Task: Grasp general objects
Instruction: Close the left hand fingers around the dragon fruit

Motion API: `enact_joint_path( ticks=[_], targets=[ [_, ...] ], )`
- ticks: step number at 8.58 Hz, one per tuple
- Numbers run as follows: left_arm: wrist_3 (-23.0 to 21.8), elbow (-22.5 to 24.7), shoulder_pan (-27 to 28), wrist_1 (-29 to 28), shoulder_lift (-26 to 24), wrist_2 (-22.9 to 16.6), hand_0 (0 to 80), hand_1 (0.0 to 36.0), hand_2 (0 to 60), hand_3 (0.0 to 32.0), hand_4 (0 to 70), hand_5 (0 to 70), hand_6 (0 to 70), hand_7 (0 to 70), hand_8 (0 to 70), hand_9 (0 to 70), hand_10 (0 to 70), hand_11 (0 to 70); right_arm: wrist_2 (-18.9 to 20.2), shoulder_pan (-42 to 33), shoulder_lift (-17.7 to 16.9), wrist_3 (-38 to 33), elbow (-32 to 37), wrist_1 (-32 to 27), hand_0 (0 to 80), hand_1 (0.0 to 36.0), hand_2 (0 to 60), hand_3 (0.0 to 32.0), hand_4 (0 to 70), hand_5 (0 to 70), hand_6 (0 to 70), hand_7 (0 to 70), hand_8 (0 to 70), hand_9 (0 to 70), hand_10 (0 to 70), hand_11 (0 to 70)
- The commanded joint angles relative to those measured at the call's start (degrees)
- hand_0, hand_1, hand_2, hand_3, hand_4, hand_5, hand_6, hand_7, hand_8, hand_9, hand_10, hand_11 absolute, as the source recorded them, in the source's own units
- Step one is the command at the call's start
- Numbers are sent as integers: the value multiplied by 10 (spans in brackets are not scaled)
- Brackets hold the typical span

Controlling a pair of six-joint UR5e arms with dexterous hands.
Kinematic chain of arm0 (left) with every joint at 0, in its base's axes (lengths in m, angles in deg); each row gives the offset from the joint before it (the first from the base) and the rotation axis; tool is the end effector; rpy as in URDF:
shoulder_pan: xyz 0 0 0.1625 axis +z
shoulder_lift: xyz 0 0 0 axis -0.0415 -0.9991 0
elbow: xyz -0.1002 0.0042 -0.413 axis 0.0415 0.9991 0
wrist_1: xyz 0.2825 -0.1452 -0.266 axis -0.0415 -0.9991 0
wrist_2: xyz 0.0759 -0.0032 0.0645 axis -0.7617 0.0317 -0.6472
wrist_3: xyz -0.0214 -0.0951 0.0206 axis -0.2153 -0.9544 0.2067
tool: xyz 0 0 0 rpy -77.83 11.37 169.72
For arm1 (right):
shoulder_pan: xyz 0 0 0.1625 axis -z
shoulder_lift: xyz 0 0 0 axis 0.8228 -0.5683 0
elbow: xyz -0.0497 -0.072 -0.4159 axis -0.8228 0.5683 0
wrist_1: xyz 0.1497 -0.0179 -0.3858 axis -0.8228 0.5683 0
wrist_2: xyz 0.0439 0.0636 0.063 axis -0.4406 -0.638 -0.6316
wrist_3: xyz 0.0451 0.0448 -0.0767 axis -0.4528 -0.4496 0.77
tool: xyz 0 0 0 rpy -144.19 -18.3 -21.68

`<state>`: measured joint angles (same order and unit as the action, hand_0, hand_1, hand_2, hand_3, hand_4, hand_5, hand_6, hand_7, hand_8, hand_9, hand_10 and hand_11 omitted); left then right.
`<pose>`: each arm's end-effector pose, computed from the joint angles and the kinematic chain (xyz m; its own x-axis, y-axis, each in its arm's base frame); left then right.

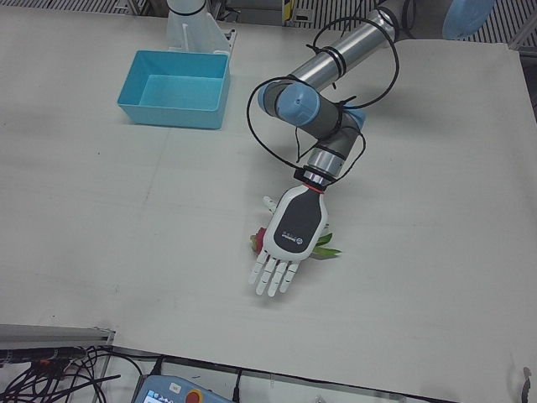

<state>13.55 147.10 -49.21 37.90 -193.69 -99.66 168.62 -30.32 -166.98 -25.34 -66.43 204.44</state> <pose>0.2851 -0.5911 0.4954 -0.1588 -0.2471 -0.9559 0.8332 0.4859 -0.2641 0.1029 -0.5161 0.6811 -0.9971 -0.0007 -0.0762 0.0760 0.0728 -0.9945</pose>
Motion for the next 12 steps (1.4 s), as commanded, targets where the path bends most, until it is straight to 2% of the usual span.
enact_joint_path(
  ticks=[1, 4, 5, 7, 8, 9, 10, 11, 12],
  targets=[
    [1, -12, -3, 1, 1, 2, 593, 246, 44, 10, 0, 65, 0, 50, 0, 0, 40, 87, 0, 0, 0, 0, 0, 0, 0, 0, 0, 0, 0, 0, 0, 0, 0, 0, 0, 0],
    [2, -17, 0, 1, 1, 2, 611, 263, 62, 60, 0, 103, 0, 75, 0, 1, 57, 114, 0, 0, 0, 0, 0, 0, 0, 0, 0, 0, 0, 0, 0, 0, 0, 0, 0, 0],
    [2, -19, 0, 1, 1, 1, 611, 262, 62, 64, 0, 117, 0, 79, 0, 1, 61, 119, 0, 0, 0, 0, 0, 0, 0, 0, 0, 0, 0, 0, 0, 0, 0, 0, 0, 0],
    [2, -31, 1, -4, -1, 4, 609, 263, 76, 34, 0, 169, 9, 91, 0, 4, 59, 116, 0, 0, 0, 0, 0, 0, 0, 0, 0, 0, 0, 0, 0, 0, 0, 0, 0, 0],
    [2, -31, 2, -4, -1, 5, 611, 271, 106, 6, 3, 246, 17, 99, 0, 5, 62, 122, 0, 0, 0, 0, 0, 0, 0, 0, 0, 0, 0, 0, 0, 0, 0, 0, 0, 0],
    [2, -31, 2, -3, -2, 5, 624, 289, 149, 0, 10, 354, 29, 116, 0, 9, 79, 147, 0, 0, 0, 0, 0, 0, 0, 0, 0, 0, 0, 0, 0, 0, 0, 0, 0, 0],
    [2, -31, 2, -3, -2, 5, 625, 281, 136, 0, 13, 440, 51, 147, 0, 15, 110, 191, 0, 0, 0, 0, 0, 0, 0, 0, 0, 0, 0, 0, 0, 0, 0, 0, 0, 0],
    [2, -31, 2, -3, -3, 5, 616, 268, 136, 0, 27, 566, 95, 184, 13, 23, 143, 238, 0, 0, 0, 0, 0, 0, 0, 0, 0, 0, 0, 0, 0, 0, 0, 0, 0, 0],
    [4, -32, 3, -2, -7, 5, 614, 259, 148, 0, 61, 656, 165, 218, 75, 88, 213, 338, 0, 0, 0, 0, 0, 0, 0, 0, 0, 0, 0, 0, 0, 0, 0, 0, 0, 0]
  ],
)
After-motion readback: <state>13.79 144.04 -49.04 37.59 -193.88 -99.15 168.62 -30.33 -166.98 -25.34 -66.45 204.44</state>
